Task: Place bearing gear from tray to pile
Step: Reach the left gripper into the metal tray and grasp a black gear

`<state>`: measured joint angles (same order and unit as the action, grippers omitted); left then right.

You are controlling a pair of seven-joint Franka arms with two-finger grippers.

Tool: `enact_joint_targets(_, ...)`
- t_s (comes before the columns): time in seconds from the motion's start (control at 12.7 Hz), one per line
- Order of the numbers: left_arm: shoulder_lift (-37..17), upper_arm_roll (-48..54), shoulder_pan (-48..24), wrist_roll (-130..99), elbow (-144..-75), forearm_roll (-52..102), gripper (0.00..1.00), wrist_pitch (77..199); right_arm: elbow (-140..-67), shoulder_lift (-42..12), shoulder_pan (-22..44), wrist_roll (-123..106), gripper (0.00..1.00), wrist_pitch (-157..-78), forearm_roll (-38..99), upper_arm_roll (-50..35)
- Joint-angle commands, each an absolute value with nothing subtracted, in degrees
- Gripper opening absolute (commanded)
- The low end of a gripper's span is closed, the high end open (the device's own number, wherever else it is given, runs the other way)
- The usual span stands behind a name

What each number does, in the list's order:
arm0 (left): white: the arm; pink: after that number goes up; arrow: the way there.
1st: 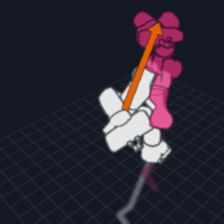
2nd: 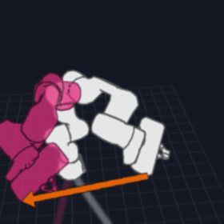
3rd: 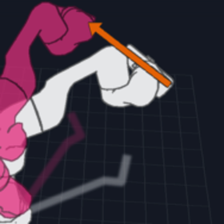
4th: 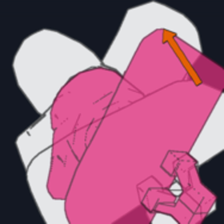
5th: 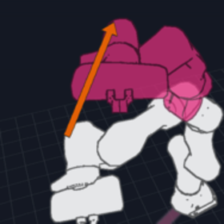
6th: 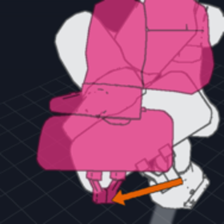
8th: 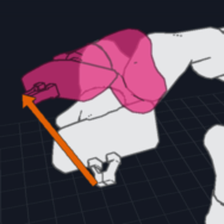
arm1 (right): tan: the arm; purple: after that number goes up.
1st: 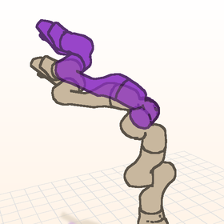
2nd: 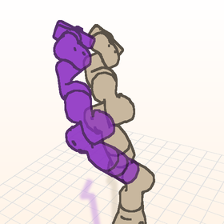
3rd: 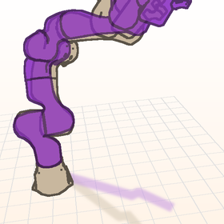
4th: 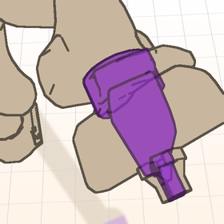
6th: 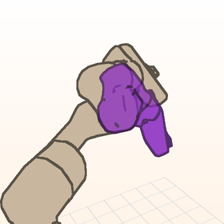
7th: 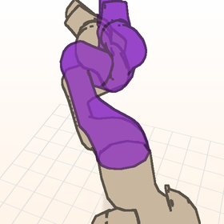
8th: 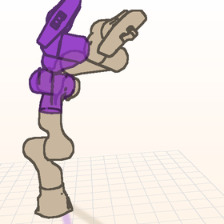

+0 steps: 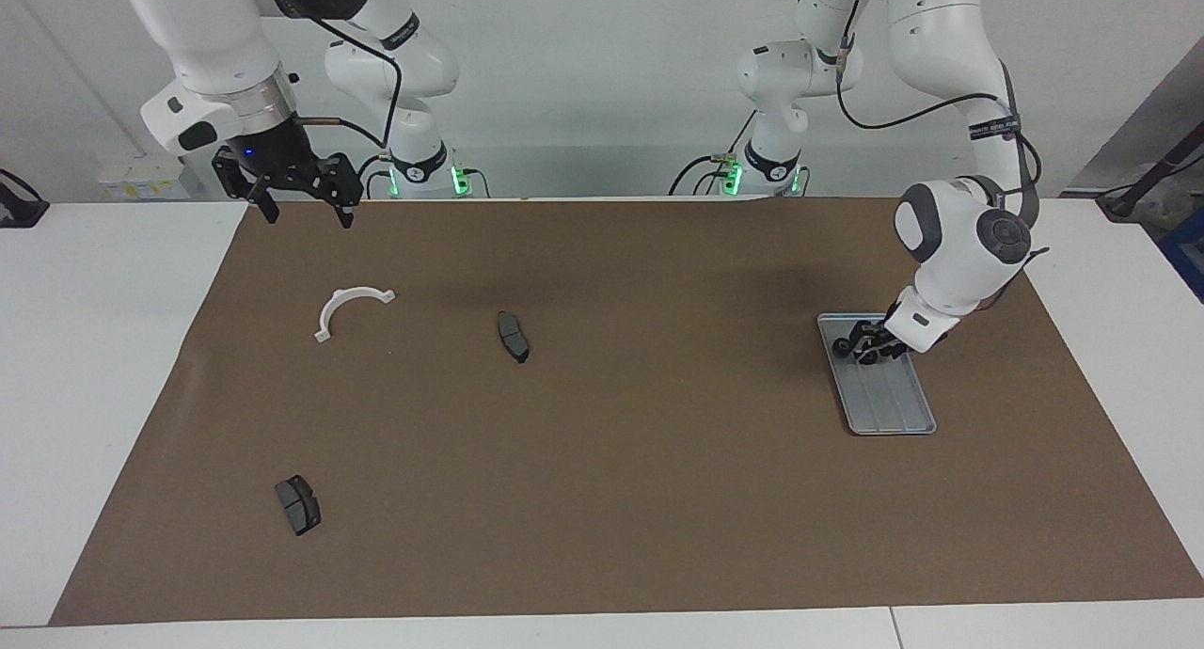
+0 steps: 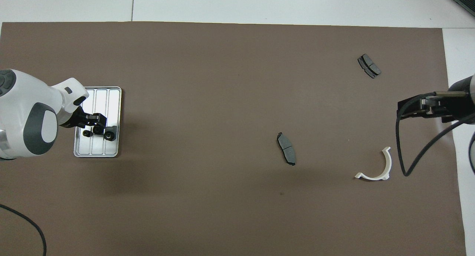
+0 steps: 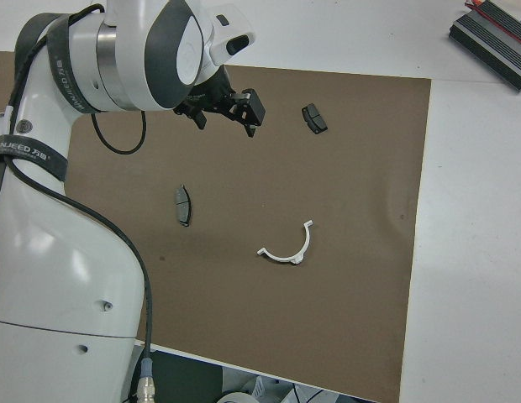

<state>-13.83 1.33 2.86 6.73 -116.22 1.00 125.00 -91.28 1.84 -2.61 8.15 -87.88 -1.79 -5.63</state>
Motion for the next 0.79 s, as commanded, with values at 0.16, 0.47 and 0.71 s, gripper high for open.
enact_joint_targets(0.16, -14.68, 1.58, 3.34, 7.03, -116.80, 0.00, 0.61, 126.12, -92.81, 3.16, -3.25, 8.61, 1.00, -88.86, -0.88, -5.89)
enact_joint_targets(0.47, -14.59, 1.50, 3.34, 7.12, -118.91, 0.00, 0.56, 127.88, -92.81, 3.16, -3.25, 8.61, 1.00, -88.86, -0.88, -5.89)
enact_joint_targets(0.71, -14.50, 1.50, 3.25, 7.21, -119.00, 0.00, 0.49, 127.79, -92.90, 3.16, -3.25, 8.61, 1.00, -88.86, -0.88, -5.98)
